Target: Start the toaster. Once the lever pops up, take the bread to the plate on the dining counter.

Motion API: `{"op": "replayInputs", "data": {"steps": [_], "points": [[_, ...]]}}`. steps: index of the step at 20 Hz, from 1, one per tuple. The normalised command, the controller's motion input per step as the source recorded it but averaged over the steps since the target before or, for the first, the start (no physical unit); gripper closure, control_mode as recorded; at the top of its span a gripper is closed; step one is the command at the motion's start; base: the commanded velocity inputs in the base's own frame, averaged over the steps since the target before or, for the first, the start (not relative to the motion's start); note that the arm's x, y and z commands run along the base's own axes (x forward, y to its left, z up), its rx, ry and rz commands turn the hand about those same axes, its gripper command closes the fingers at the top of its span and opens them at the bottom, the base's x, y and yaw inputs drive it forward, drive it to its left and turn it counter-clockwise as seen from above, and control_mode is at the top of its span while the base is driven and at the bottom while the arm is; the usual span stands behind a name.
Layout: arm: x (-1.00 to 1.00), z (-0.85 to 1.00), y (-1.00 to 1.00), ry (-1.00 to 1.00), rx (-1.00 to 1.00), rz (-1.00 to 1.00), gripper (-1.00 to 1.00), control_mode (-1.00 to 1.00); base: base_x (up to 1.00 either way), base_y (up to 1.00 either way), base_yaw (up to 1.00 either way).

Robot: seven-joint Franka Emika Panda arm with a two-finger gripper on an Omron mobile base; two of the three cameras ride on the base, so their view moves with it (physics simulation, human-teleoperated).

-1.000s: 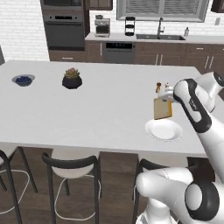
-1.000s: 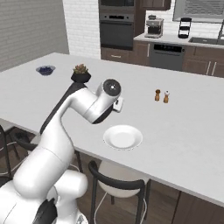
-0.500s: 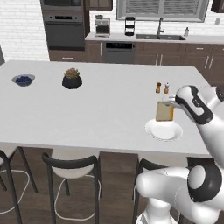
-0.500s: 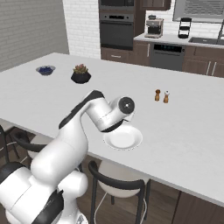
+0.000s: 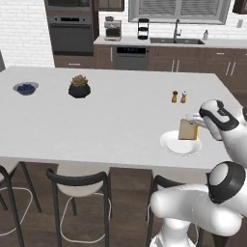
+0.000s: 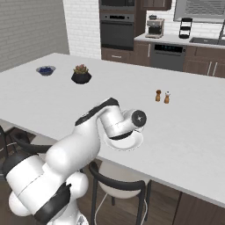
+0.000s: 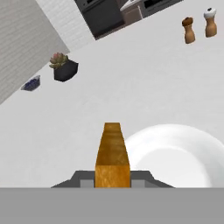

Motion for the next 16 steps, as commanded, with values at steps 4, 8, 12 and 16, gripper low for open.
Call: {"op": "replayInputs", "data": {"steps": [4,8,12,16], "points": [[0.06,-0.44,-0.02,0.11,0.00,-0.01,1.00,-1.00,0.00,0.00,0.00],[0.10,-0.15,0.00,0.13,0.15,0.00,1.00,-1.00,0.00,0.00,0.00],[0.19,-0.38,0.00,0.10,0.09,0.00,1.00,-1.00,0.00,0.00,0.00],[0.22,-0.48,0.00,0.06,0.09,0.00,1.00,-1.00,0.00,0.00,0.00]]}}
